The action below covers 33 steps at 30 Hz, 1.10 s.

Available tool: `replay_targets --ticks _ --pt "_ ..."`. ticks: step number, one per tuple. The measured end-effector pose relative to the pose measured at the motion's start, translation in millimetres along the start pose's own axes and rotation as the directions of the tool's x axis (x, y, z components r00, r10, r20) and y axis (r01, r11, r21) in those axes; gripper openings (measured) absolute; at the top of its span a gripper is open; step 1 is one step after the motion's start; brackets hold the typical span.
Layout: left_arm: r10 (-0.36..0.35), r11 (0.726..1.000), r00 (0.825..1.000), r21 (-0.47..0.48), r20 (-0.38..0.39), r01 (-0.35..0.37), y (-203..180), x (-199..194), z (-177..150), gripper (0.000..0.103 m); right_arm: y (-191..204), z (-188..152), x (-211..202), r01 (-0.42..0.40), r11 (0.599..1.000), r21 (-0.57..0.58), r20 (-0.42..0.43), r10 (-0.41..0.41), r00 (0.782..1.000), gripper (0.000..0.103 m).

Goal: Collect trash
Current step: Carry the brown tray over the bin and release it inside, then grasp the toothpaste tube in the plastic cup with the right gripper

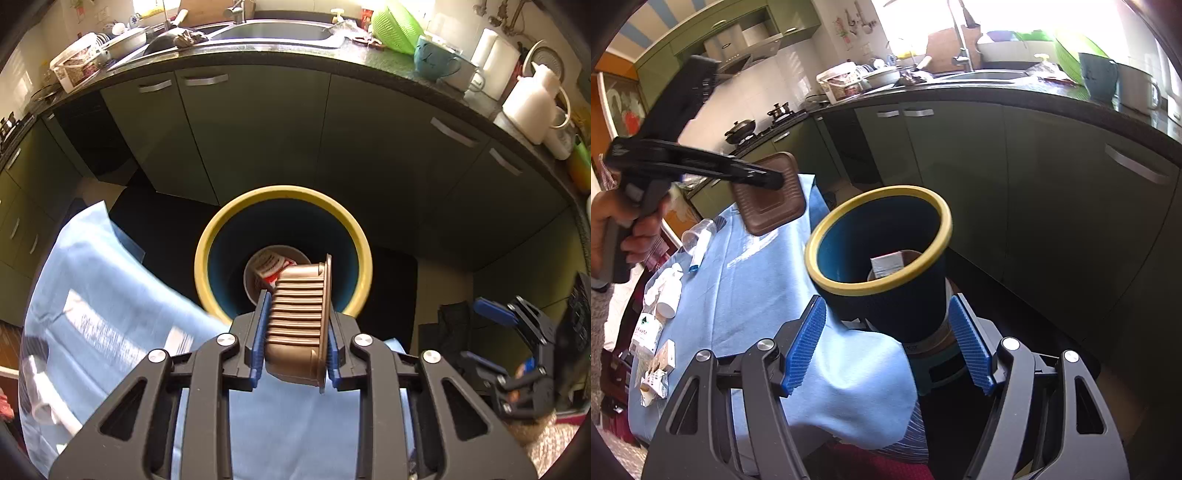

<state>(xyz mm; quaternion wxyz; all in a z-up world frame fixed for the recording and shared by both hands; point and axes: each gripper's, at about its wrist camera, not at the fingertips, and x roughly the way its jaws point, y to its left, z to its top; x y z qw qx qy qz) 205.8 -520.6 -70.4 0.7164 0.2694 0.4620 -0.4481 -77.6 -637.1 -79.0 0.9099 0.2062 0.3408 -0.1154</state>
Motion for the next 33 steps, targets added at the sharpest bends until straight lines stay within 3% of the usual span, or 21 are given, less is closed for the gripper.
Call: replay_targets --ticks 4,5,7,9,12,16,19,22,25,29,33 --pt "0.049 0.999 0.998 -0.006 -0.034 -0.049 2 41 28 0.028 -19 -1 -1 0.021 0.999 0.031 -0.004 -0.021 1.000 0.069" --pt "0.071 0.997 0.997 -0.006 -0.036 -0.071 3 51 34 0.032 -23 -2 -1 0.027 0.999 0.035 -0.007 -0.027 1.000 0.069" --pt "0.105 0.994 0.994 -0.007 -0.037 -0.106 7 65 42 0.052 -28 -2 -1 0.033 0.998 0.045 -0.010 -0.032 0.999 0.069" --pt "0.117 0.993 0.992 -0.018 -0.039 -0.118 11 71 47 0.054 -30 -2 -1 0.035 0.998 0.048 -0.013 -0.035 0.999 0.069" --pt "0.091 0.995 0.996 -0.039 -0.018 -0.092 16 56 43 0.054 -30 -3 -1 0.037 0.998 0.049 -0.015 -0.036 0.999 0.069" --pt "0.056 0.997 0.996 -0.048 0.073 -0.052 16 -2 18 0.054 -21 -2 2 0.016 0.999 0.033 -0.021 -0.015 1.000 0.069" --pt "0.041 0.997 0.986 -0.072 0.162 -0.030 18 -57 -14 0.055 -5 -1 6 -0.011 1.000 -0.004 -0.030 0.011 1.000 0.069" --pt "0.073 0.992 0.962 -0.116 0.265 -0.043 23 -116 -60 0.065 19 -1 9 -0.055 0.996 -0.066 -0.049 0.052 0.997 0.069" --pt "0.134 0.980 0.926 -0.184 0.354 -0.072 32 -167 -116 0.068 47 0 12 -0.110 0.983 -0.148 -0.076 0.100 0.992 0.069" --pt "0.239 0.945 0.882 -0.308 0.405 -0.114 47 -216 -195 0.075 96 -3 14 -0.192 0.938 -0.287 -0.124 0.163 0.979 0.070" --pt "0.385 0.879 0.837 -0.432 0.389 -0.203 58 -241 -272 0.077 148 -11 22 -0.285 0.878 -0.383 -0.198 0.224 0.954 0.070"
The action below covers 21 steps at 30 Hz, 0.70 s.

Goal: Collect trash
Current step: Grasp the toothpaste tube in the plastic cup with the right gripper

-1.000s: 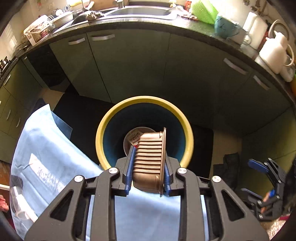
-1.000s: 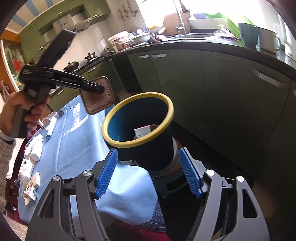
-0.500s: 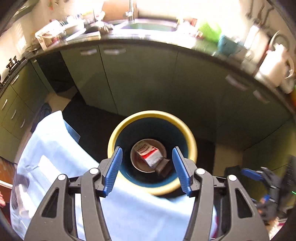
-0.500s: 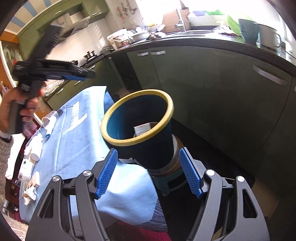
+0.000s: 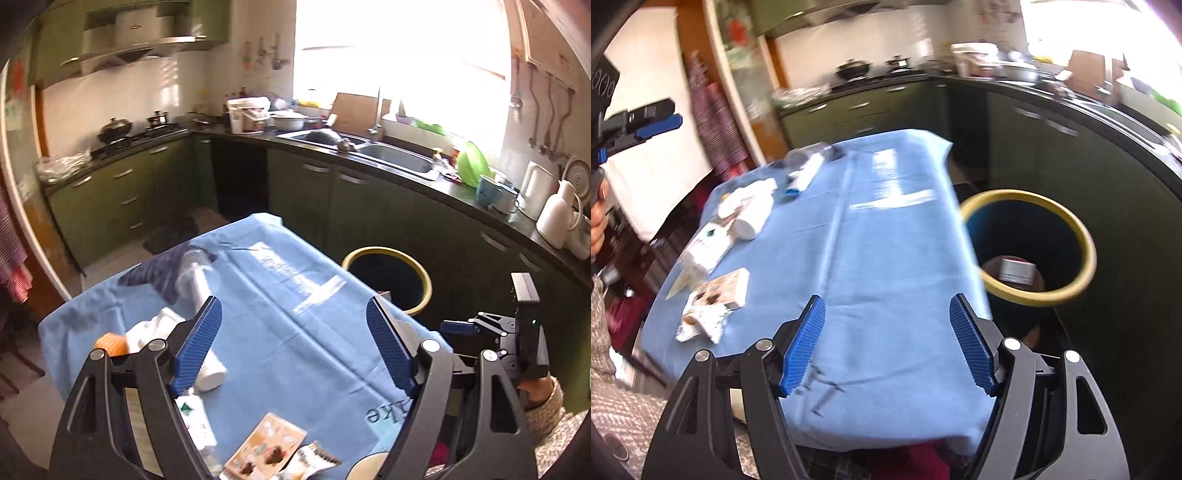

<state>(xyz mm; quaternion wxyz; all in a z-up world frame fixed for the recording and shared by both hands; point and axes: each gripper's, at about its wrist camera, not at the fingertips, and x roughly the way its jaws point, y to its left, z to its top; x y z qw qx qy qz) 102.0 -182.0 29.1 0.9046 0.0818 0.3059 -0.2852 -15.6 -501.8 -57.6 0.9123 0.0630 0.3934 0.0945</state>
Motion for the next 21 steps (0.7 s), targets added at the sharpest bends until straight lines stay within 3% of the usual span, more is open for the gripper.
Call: replay_targets --ticks 4,9,15,21 --pt "0.110 0.988 0.994 -0.114 0.024 -0.106 46 -32 -42 0.078 45 30 23 -0.023 0.998 -0.064 -0.019 0.022 1.000 0.070" --pt "0.199 0.954 0.979 -0.238 0.041 -0.184 86 -62 -81 0.083 87 103 70 -0.052 0.993 -0.102 0.002 0.053 0.999 0.066" --pt "0.230 0.941 0.973 -0.260 0.014 -0.219 101 -71 -109 0.084 137 181 158 -0.013 0.987 -0.162 -0.012 0.011 1.000 0.055" --pt "0.210 0.935 0.978 -0.295 0.009 -0.199 118 -71 -124 0.084 155 199 244 0.059 0.984 -0.166 -0.103 -0.077 0.992 0.039"
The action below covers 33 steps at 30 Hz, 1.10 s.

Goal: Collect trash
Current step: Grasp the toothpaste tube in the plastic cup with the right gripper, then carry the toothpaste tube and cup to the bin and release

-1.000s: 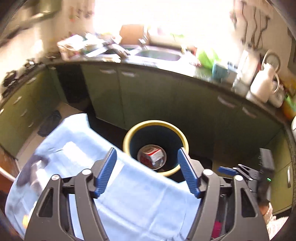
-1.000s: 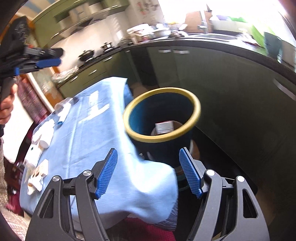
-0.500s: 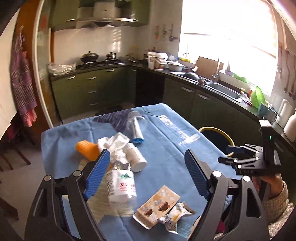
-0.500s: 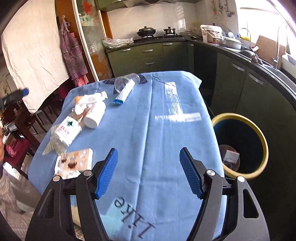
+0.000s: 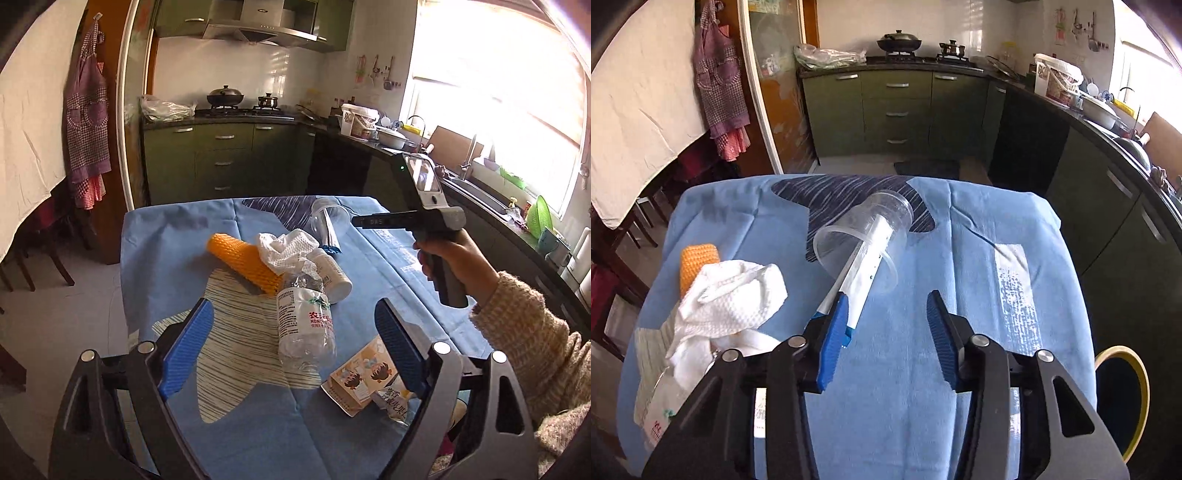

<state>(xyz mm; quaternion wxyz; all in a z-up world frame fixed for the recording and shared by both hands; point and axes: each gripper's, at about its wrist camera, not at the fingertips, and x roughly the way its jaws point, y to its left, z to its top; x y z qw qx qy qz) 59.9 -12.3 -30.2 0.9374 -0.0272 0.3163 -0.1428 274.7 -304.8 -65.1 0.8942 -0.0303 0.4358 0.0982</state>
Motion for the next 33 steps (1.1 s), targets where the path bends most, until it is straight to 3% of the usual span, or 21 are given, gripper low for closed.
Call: replay_targets --ticks 8,23,25,27,33 --pt "-0.001 0.999 1.000 -0.044 -0.020 0.000 25 16 -5 0.084 8 -15 26 -0.056 0.996 0.071 -0.047 0.059 0.997 0.038" --pt "-0.007 0.999 0.999 -0.045 -0.044 0.005 28 22 -13 0.084 29 -14 65 -0.016 0.993 0.121 -0.113 0.030 0.993 0.038" --pt "-0.011 0.999 0.999 -0.043 -0.050 0.008 28 24 -14 0.084 28 -14 65 -0.015 0.992 0.123 -0.112 0.029 0.993 0.032" --pt "-0.012 0.999 0.998 -0.041 -0.054 0.010 27 24 -14 0.084 25 -15 62 -0.030 0.991 0.131 -0.112 0.045 0.993 0.025" --pt "-0.019 0.999 0.998 -0.032 -0.053 0.018 24 24 -14 0.084 3 -29 41 -0.152 0.968 0.200 -0.124 0.179 0.976 0.022"
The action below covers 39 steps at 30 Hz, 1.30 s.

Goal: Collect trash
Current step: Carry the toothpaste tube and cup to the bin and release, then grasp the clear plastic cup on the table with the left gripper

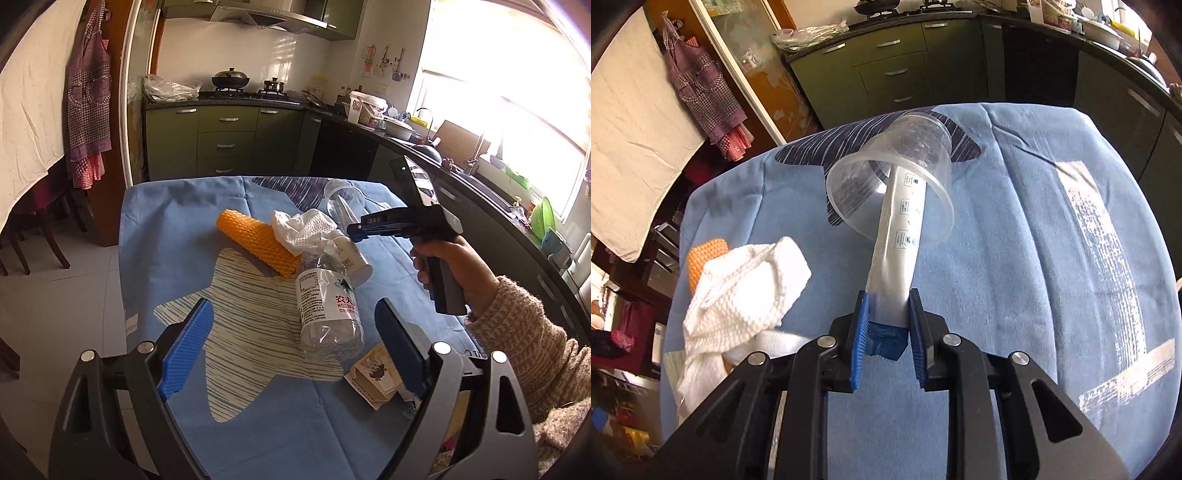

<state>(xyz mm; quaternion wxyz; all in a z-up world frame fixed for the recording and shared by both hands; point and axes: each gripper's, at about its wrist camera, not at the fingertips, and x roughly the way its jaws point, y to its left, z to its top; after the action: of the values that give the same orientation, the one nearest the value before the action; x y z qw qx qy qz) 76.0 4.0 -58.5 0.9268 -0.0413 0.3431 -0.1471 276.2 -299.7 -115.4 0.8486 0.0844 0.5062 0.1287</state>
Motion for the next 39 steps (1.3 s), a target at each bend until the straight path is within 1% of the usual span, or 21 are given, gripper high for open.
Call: replay_targets --ticks 4,7,10,13,15,17,20,21,23,25,26,28,30,31,33,36,37,39 --pt "-0.006 1.000 1.000 0.011 0.000 0.006 -5 0 1 0.084 -14 -19 -22 -0.086 0.996 0.016 -0.030 0.086 0.996 0.022" --pt "-0.007 1.000 1.000 0.021 0.002 0.007 -10 0 2 0.085 -22 -42 -48 -0.144 0.990 0.011 -0.041 0.144 0.989 0.022" --pt "-0.006 1.000 1.000 0.029 0.005 0.006 -15 -1 3 0.085 -27 -69 -84 -0.176 0.984 -0.015 -0.018 0.176 0.984 0.022" --pt "-0.009 0.999 1.000 0.038 0.005 0.009 -20 0 4 0.085 -44 -96 -130 -0.183 0.983 -0.015 0.053 0.184 0.982 0.022" --pt "-0.014 0.999 1.000 0.048 0.002 0.014 -25 1 4 0.085 -65 -108 -161 -0.148 0.989 0.007 0.123 0.146 0.982 0.022" --pt "-0.019 0.998 1.000 0.059 -0.002 0.019 -30 1 4 0.085 -97 -116 -189 -0.082 0.995 0.059 0.189 0.069 0.979 0.022" --pt "-0.032 0.997 0.999 0.075 -0.003 0.032 -38 3 3 0.085 -160 -120 -216 0.024 0.983 0.183 0.237 -0.068 0.969 0.022" --pt "-0.036 0.996 0.999 0.081 -0.004 0.036 -42 3 3 0.085 -181 -120 -219 0.079 0.973 0.218 0.225 -0.129 0.966 0.022" --pt "-0.041 0.995 0.999 0.093 -0.006 0.041 -47 4 2 0.085 -226 -121 -217 0.147 0.942 0.302 0.196 -0.212 0.957 0.022" --pt "-0.041 0.994 0.999 0.103 -0.009 0.042 -52 4 2 0.085 -263 -122 -206 0.194 0.916 0.352 0.147 -0.259 0.955 0.022" --pt "-0.041 0.994 0.999 0.106 -0.010 0.041 -54 5 2 0.085 -275 -122 -198 0.215 0.906 0.366 0.123 -0.276 0.953 0.022" --pt "-0.038 0.993 0.999 0.111 -0.010 0.039 -56 5 3 0.085 -295 -121 -181 0.244 0.891 0.382 0.079 -0.295 0.952 0.022" --pt "-0.035 0.993 0.999 0.115 -0.009 0.036 -58 5 4 0.086 -309 -121 -167 0.283 0.875 0.392 0.041 -0.324 0.945 0.023" --pt "-0.034 0.992 0.999 0.117 -0.009 0.035 -59 5 5 0.086 -315 -121 -161 0.294 0.868 0.401 0.032 -0.334 0.942 0.025" --pt "-0.033 0.992 0.999 0.124 -0.013 0.034 -60 7 7 0.086 -327 -121 -155 0.316 0.853 0.415 0.008 -0.351 0.936 0.034" --pt "-0.027 0.989 1.000 0.144 -0.015 0.029 -64 11 12 0.086 -327 -121 -156 0.349 0.837 0.422 0.023 -0.394 0.919 0.036" --pt "-0.023 0.988 1.000 0.154 -0.017 0.025 -66 13 15 0.086 -324 -122 -161 0.345 0.837 0.425 0.040 -0.397 0.917 0.036" --pt "-0.004 0.983 1.000 0.186 -0.017 0.007 -70 20 24 0.086 -320 -125 -172 0.321 0.850 0.418 0.076 -0.385 0.920 0.036"
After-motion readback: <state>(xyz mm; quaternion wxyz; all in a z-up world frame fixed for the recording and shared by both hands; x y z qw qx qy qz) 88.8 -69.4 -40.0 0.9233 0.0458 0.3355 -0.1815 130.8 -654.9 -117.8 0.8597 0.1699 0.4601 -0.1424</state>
